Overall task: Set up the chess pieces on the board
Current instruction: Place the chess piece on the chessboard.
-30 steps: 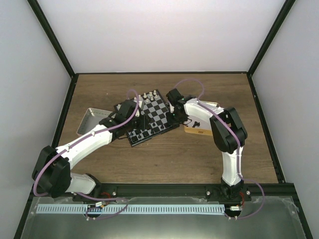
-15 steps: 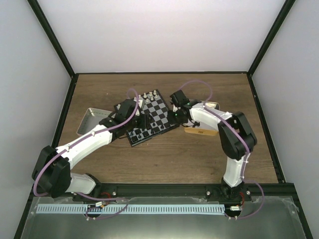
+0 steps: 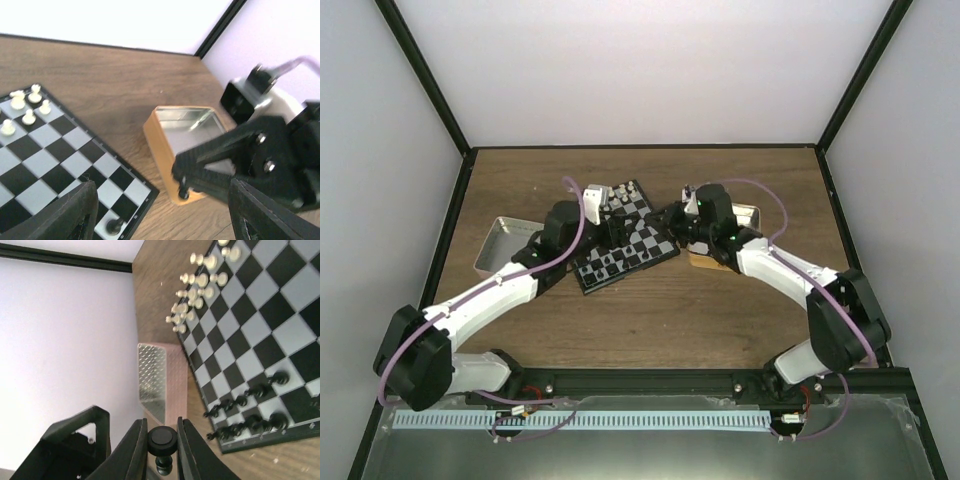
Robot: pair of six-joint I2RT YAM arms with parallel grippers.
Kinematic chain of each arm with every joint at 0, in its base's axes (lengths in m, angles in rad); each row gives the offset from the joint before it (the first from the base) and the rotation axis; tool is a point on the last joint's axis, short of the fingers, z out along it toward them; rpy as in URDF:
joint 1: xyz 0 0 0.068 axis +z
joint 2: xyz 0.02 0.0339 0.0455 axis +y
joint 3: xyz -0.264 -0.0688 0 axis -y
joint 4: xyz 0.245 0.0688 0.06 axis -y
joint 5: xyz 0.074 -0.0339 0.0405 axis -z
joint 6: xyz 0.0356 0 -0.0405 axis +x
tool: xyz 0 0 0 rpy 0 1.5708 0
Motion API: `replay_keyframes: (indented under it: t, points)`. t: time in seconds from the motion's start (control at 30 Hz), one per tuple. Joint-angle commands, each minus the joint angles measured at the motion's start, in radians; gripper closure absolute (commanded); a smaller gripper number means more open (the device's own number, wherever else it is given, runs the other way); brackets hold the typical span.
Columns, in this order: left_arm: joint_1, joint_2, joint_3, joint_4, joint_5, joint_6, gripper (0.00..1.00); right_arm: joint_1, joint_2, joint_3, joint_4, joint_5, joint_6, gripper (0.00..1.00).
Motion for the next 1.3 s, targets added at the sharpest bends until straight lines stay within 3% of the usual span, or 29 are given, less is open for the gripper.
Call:
replay_keyframes:
  t: [0.0,0.23,0.47,0.57,0.8,1.27]
  points:
    - [-0.007,0.0,-0.024,0.183,0.05,-0.022,0.27,-0.007,-0.053,-0.083,0.247,-0.114,0.313,0.9]
    - [-0.027,0.017,-0.068,0.296,0.063,-0.1,0.29,-0.013,-0.085,-0.169,0.393,-0.125,0.509,0.9]
    - [-0.049,0.044,-0.082,0.346,0.087,-0.157,0.35,-0.018,-0.078,-0.194,0.45,-0.116,0.592,0.9]
    - [-0.067,0.049,-0.098,0.351,0.081,-0.166,0.37,-0.022,-0.079,-0.196,0.456,-0.097,0.604,0.9]
    - [-0.073,0.047,-0.113,0.375,0.063,-0.176,0.55,-0.027,-0.074,-0.191,0.475,-0.103,0.62,0.9]
    - [-0.074,0.093,-0.059,0.388,0.061,-0.152,0.63,-0.026,-0.075,-0.192,0.466,-0.131,0.596,0.9]
